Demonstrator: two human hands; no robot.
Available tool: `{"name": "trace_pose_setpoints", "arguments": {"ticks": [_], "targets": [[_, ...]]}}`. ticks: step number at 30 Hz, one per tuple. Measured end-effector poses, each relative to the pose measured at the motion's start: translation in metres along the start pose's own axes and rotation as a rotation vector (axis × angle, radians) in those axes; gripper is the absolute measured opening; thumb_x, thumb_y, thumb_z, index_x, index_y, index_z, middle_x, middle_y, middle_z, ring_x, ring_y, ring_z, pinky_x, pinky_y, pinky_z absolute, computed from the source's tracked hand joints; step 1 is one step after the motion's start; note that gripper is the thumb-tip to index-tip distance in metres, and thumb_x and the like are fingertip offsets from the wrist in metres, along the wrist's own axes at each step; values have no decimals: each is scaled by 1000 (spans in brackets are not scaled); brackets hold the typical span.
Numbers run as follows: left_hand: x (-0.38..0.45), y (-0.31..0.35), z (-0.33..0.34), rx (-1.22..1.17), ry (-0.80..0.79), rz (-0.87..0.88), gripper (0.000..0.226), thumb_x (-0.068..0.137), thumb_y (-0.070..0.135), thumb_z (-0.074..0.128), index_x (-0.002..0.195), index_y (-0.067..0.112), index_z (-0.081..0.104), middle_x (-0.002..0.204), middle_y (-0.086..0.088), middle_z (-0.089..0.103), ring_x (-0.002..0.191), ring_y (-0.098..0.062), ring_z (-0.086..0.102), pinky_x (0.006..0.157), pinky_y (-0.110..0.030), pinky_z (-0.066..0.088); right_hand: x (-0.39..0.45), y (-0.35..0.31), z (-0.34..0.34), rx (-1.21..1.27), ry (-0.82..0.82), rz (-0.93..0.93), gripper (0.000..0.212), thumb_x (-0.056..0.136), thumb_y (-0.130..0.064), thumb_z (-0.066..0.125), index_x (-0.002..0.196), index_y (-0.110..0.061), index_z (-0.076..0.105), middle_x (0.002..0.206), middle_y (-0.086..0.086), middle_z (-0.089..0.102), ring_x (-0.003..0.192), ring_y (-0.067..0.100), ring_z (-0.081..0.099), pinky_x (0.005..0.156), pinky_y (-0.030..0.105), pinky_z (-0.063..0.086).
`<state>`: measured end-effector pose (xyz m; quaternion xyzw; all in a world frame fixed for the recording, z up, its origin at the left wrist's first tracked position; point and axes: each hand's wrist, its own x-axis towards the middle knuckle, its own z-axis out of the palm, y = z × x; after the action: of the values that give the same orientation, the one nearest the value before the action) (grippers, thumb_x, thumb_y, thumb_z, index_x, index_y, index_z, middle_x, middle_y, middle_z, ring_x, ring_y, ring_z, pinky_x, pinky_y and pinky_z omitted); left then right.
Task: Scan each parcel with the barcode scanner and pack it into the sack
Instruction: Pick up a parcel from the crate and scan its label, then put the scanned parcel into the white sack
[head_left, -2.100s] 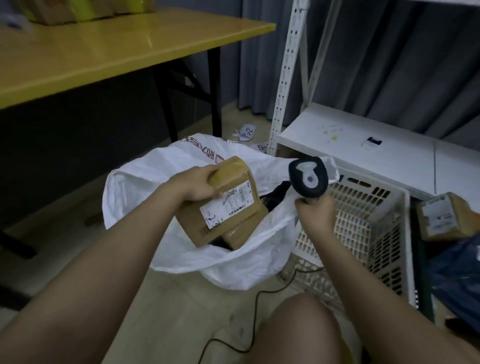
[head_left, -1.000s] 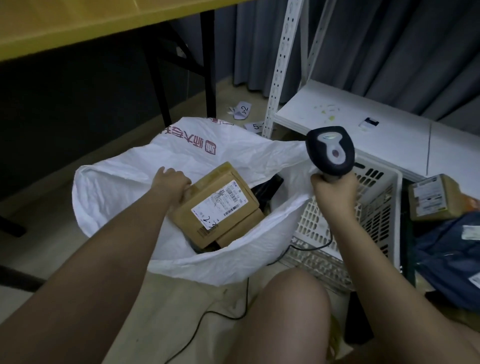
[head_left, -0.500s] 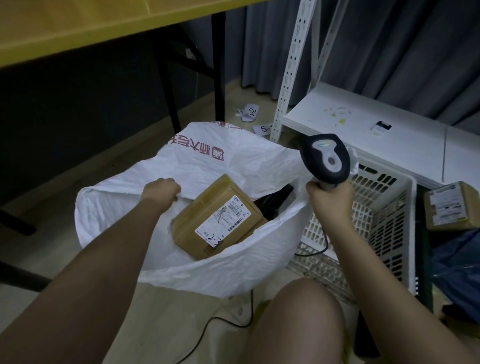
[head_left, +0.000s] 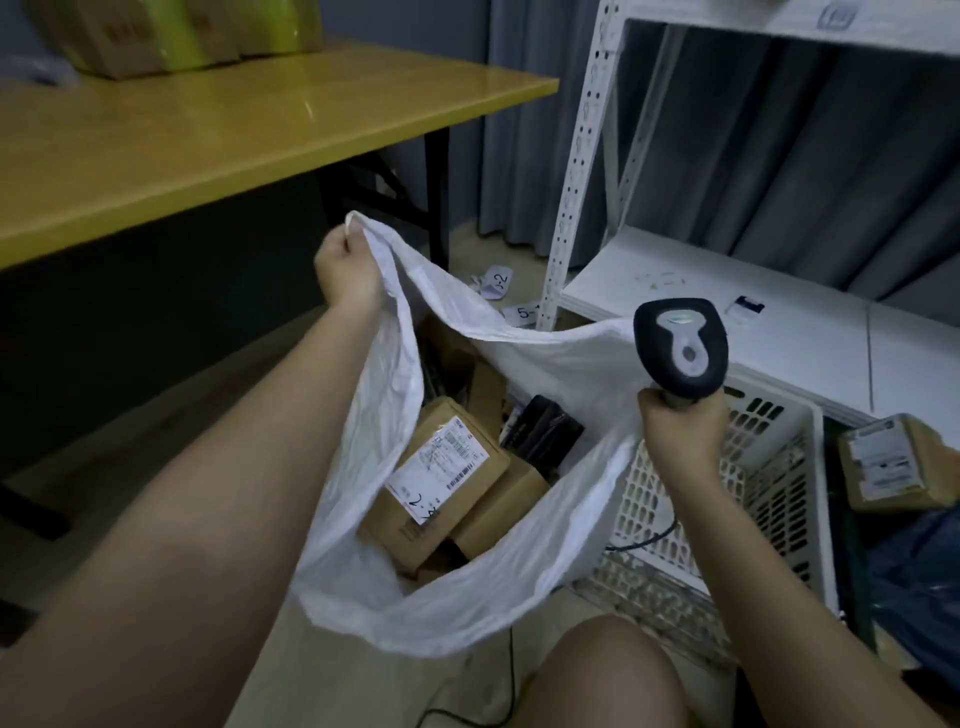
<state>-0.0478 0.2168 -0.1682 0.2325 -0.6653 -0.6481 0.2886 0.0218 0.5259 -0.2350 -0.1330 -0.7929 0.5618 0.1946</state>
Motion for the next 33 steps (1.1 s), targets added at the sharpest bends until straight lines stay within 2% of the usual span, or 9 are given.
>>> {"name": "trace_pose_setpoints", "arguments": {"ticks": [6,9,12,14,16,21,26,29,33], "targets": [[-32,-23,3,252,-220,26,60,97,21,51,150,17,23,144,-10,42,127,-27,47,98,-38,43,-8,11,-17,-56,-11,30,38,82,4,57,63,-20,34,55,2,35,50,15,30,54,26,26],[-44,-24,3,796,-55,352,86,88,7,58,154,20,3,161,-14,4,148,-33,4,117,-50,9,-10,11,-30,-83,-4,35,35,83,3,56,65,-19,36,57,4,37,51,16,31,53,27,25],[-56,-24,9,1482,-298,850,87,82,14,65,153,27,16,160,-17,-7,147,-36,-10,114,-58,-6,-11,6,-41,-85,0,41,34,83,3,55,65,-19,36,58,4,36,52,17,30,55,28,27],[-67,-30,19,1719,-491,886,74,82,36,69,146,31,34,160,-17,-3,147,-36,-5,113,-60,-7,-12,3,-47,-76,-9,39,34,83,4,54,67,-20,36,59,3,36,52,17,30,55,28,26],[-77,-35,30,1765,-521,799,60,83,47,66,138,30,47,155,-14,19,142,-35,16,115,-55,8,-13,1,-53,-73,-19,24,38,83,6,53,66,-21,33,58,1,34,51,16,28,53,26,24],[-78,-32,55,1675,-439,758,30,92,16,56,122,15,57,122,-11,51,112,-30,50,88,-39,44,-3,11,-68,-70,-23,17,35,82,6,54,66,-19,36,58,2,38,53,17,33,57,30,28],[-73,-40,84,1605,-590,629,54,90,47,60,131,16,44,117,-11,62,103,-30,61,72,-32,39,10,27,-77,-33,-22,5,31,81,7,56,71,-19,44,61,2,46,56,17,42,57,28,34],[-68,-49,94,1626,-539,669,21,95,25,54,108,10,61,106,-11,65,95,-30,63,70,-31,38,17,34,-79,-61,-46,13,29,81,7,54,66,-12,38,57,3,39,55,17,35,56,28,28],[-62,-30,105,1335,-440,658,23,97,18,46,103,8,66,101,-18,65,94,-38,61,69,-36,41,32,12,-75,-110,-69,-22,30,79,7,51,63,-13,35,54,0,34,51,14,29,52,26,22]]}}
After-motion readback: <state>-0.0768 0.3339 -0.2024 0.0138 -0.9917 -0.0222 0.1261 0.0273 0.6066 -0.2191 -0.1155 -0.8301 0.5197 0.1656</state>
